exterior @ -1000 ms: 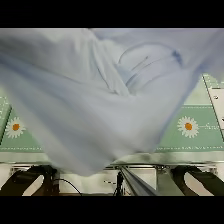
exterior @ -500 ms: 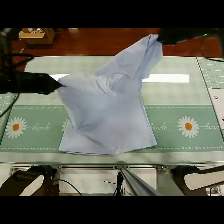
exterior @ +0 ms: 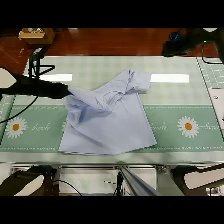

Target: Fold the shirts.

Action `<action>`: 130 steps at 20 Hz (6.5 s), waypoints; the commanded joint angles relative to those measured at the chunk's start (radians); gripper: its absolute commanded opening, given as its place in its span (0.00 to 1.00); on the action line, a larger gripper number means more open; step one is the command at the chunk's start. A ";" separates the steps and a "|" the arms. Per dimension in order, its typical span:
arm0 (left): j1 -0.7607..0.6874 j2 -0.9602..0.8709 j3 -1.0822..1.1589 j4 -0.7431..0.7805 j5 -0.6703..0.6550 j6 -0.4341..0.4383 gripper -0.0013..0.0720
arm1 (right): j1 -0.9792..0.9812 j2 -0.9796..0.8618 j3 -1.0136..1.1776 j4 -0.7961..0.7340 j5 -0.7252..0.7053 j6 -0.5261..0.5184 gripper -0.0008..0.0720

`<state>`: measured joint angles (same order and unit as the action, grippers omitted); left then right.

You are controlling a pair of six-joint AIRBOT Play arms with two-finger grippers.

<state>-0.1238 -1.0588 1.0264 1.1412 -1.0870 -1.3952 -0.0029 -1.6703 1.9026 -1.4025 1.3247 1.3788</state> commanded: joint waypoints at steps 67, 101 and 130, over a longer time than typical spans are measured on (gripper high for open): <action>-0.170 -0.034 -0.161 -0.193 -0.031 0.101 0.04 | -0.278 0.292 -0.425 0.036 0.031 0.016 0.55; -0.124 -0.014 -0.134 -0.191 0.033 0.132 0.04 | 0.041 0.691 -1.456 0.914 -0.444 -0.059 0.04; -0.045 0.393 0.851 -0.141 -0.414 -0.233 0.04 | -0.245 0.903 0.046 0.290 0.467 0.234 0.04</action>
<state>-0.1692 -0.6636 1.9331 0.9535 -1.3117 -1.5238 -0.2478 -0.7479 1.9396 -0.9333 1.4845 1.6028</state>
